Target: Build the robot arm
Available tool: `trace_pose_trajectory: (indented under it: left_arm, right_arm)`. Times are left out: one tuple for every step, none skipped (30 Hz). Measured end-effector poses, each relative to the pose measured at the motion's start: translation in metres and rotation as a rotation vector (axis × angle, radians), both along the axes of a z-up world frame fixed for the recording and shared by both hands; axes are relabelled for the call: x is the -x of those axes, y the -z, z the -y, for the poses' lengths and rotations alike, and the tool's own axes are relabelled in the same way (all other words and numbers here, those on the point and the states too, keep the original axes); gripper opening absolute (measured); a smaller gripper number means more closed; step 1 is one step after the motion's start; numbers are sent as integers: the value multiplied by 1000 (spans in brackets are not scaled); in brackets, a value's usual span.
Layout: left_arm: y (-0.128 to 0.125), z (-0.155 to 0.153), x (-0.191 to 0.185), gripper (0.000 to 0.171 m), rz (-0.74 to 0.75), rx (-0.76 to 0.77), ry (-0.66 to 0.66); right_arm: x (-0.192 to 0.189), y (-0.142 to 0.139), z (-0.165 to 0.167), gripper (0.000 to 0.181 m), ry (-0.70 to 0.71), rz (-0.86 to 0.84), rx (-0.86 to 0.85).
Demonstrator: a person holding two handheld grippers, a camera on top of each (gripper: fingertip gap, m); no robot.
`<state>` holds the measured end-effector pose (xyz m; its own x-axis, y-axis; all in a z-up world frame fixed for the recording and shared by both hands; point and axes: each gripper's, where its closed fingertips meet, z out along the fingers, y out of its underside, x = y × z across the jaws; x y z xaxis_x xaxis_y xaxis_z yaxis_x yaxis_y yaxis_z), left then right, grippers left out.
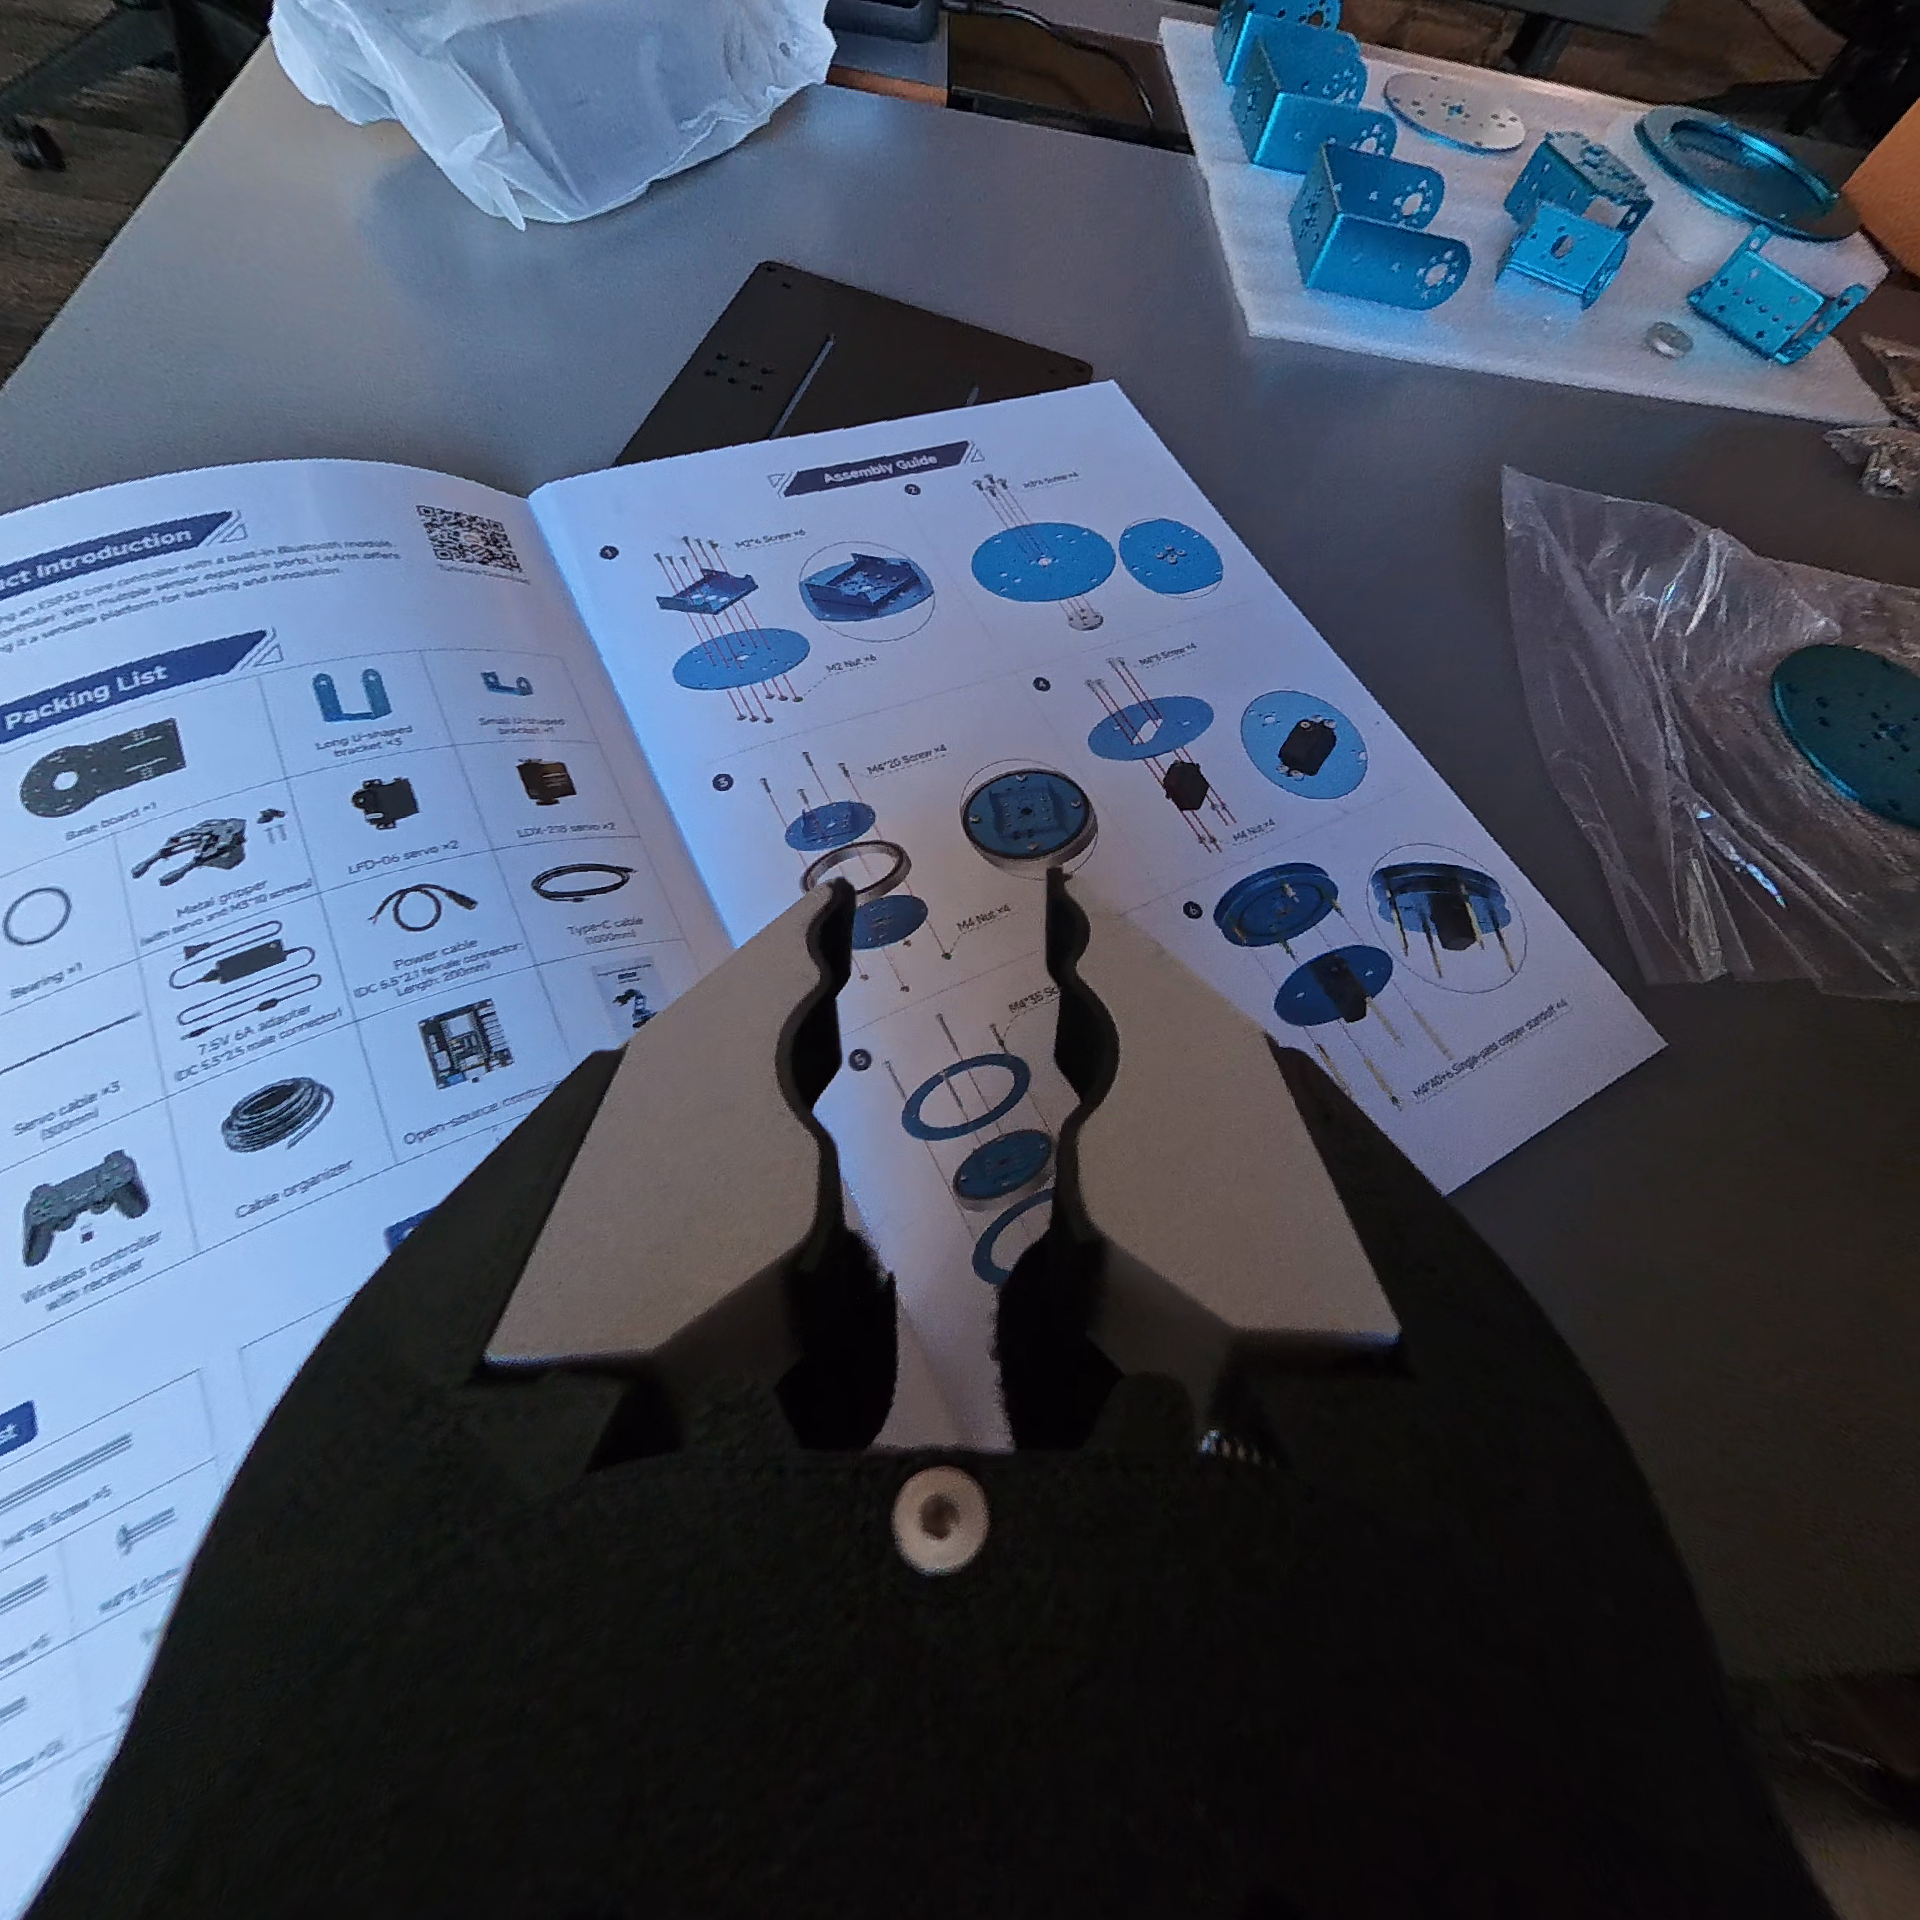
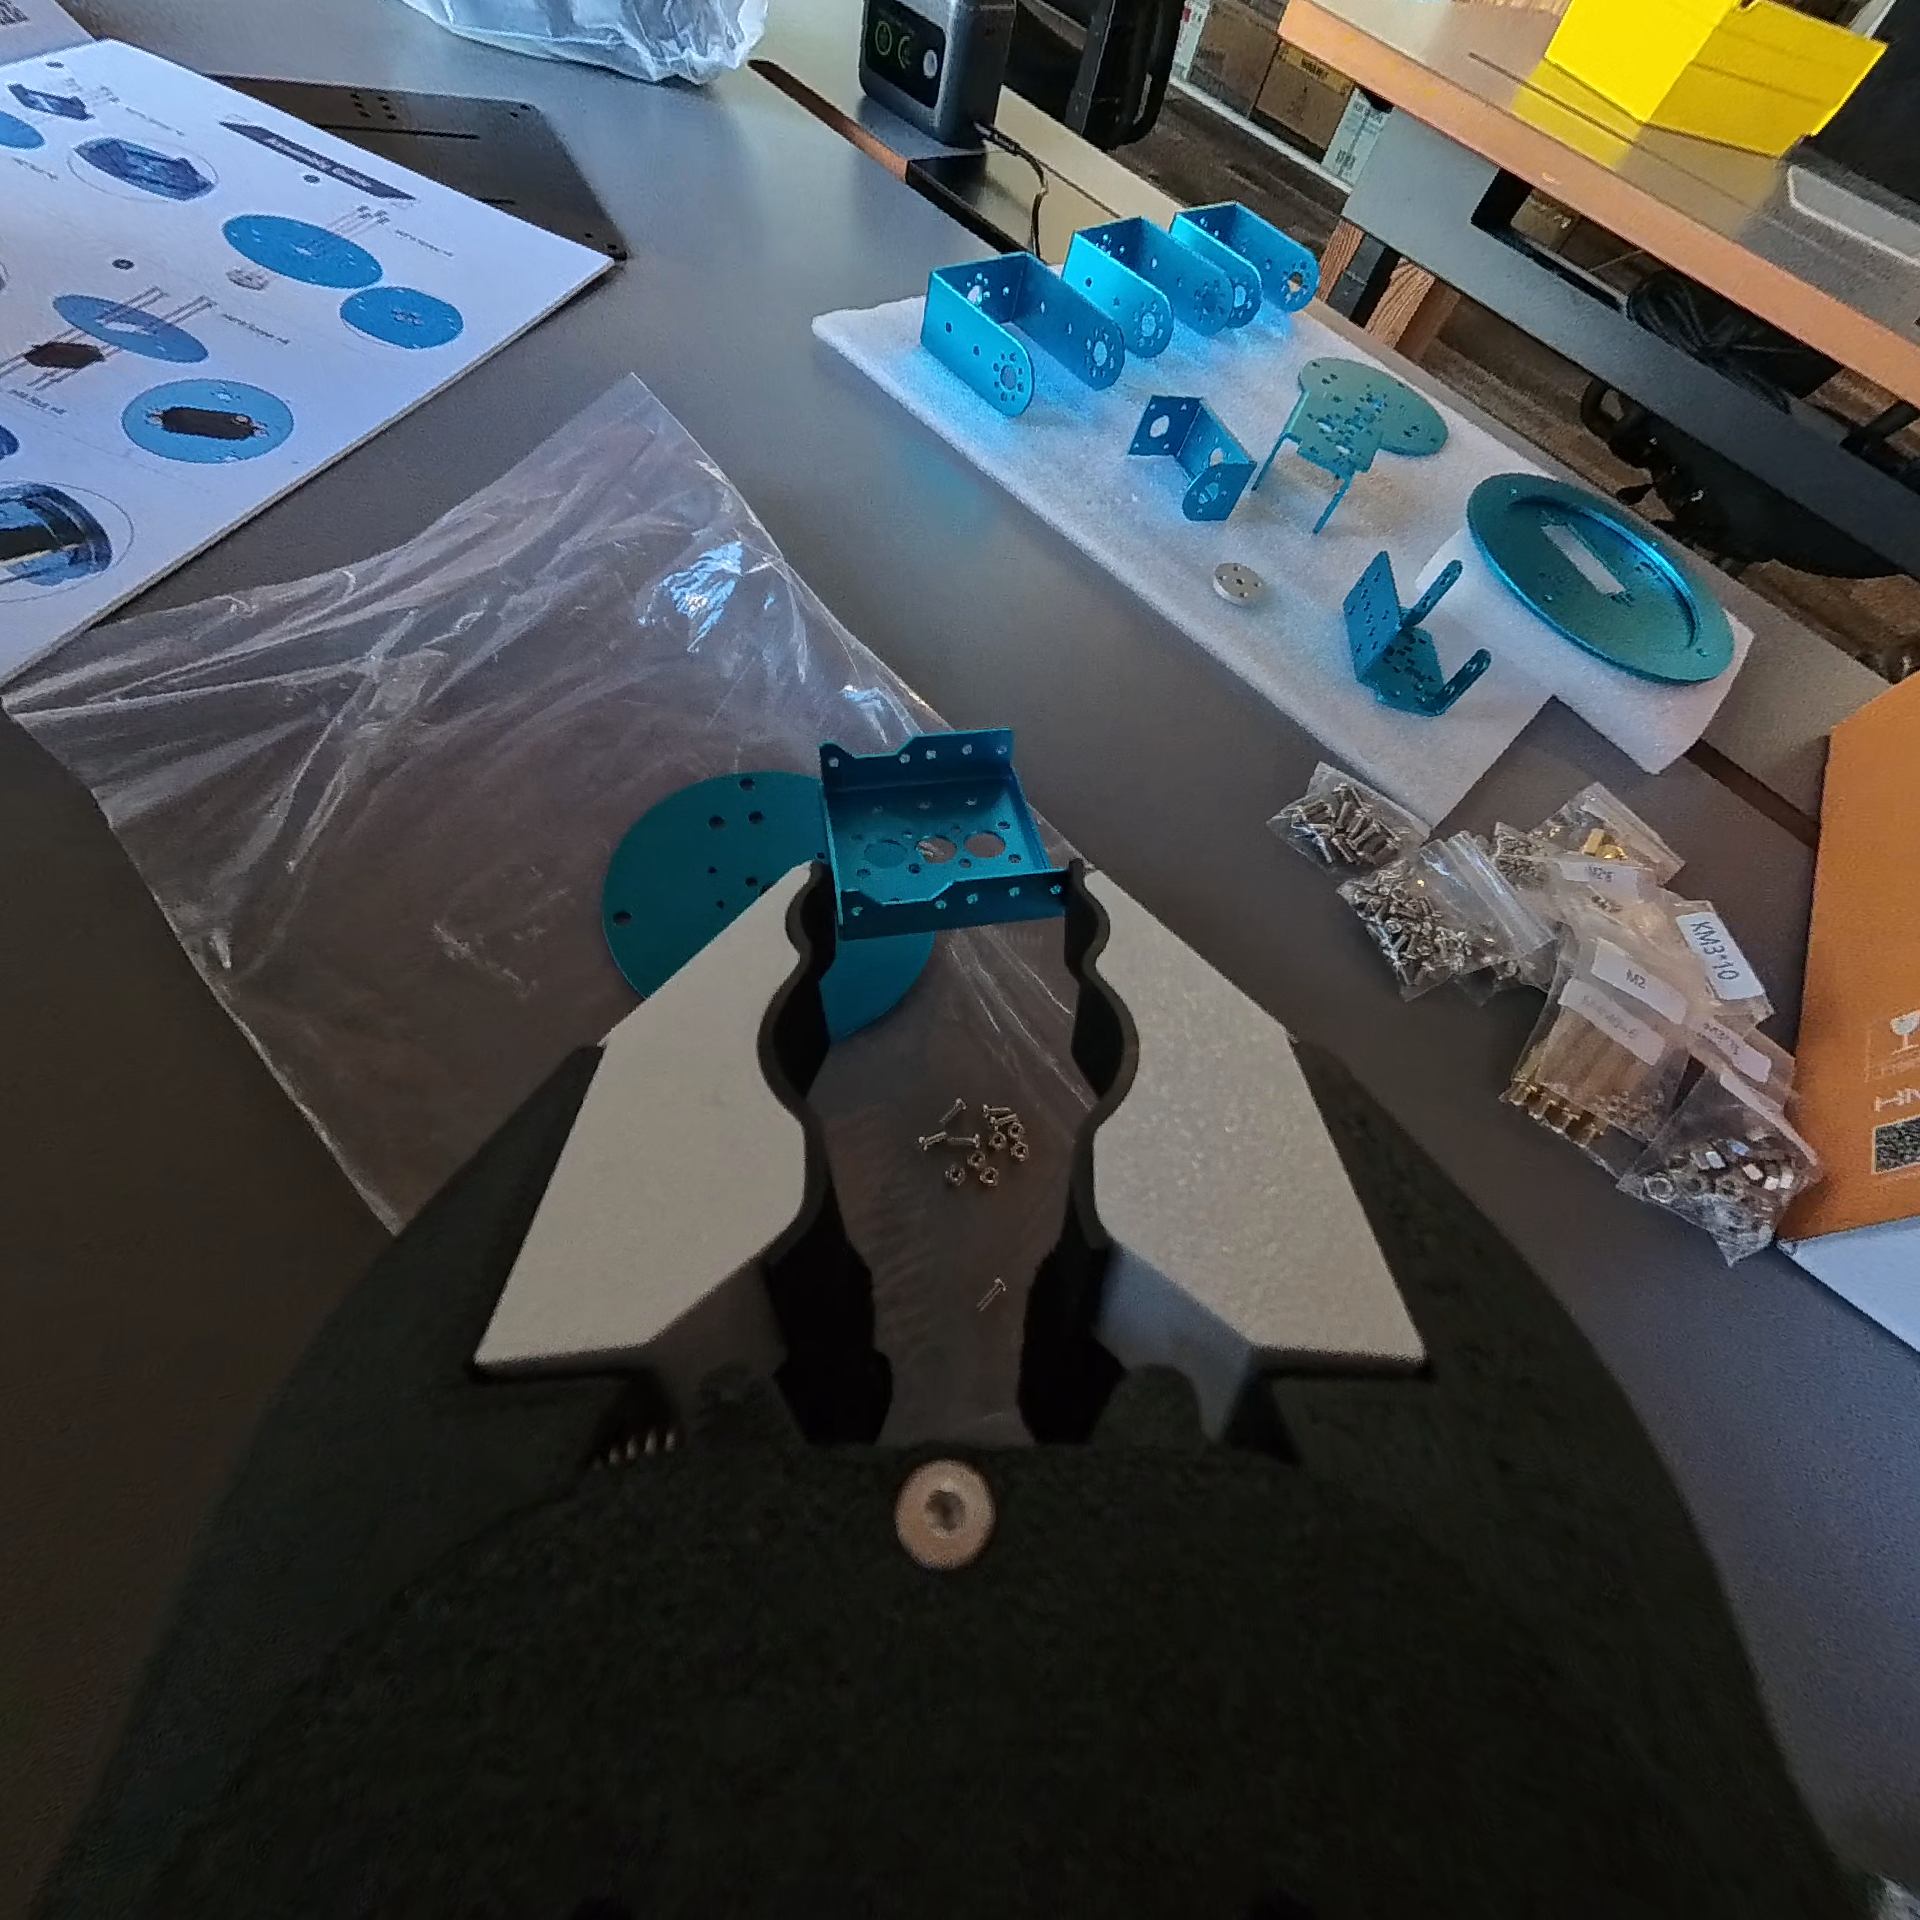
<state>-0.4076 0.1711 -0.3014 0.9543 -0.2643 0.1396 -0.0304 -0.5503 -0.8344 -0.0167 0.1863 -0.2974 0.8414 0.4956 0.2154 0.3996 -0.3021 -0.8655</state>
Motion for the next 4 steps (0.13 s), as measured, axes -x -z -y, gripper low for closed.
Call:
trace_pose_trajectory:
  left_arm:
    - [0,0,-2,36,1,-2,4]
    - [0,-1,-3,36,3,-3,7]
    - [-1,-2,-4,36,5,-4,10]
    - [-1,-3,-6,36,8,-4,14]
  right_arm:
    - [-1,0,0,43,2,5,-2]
    - [-2,0,0,43,6,10,-4]
    - [-3,0,0,43,11,13,-6]
    - [-4,-1,0,43,14,13,-8]
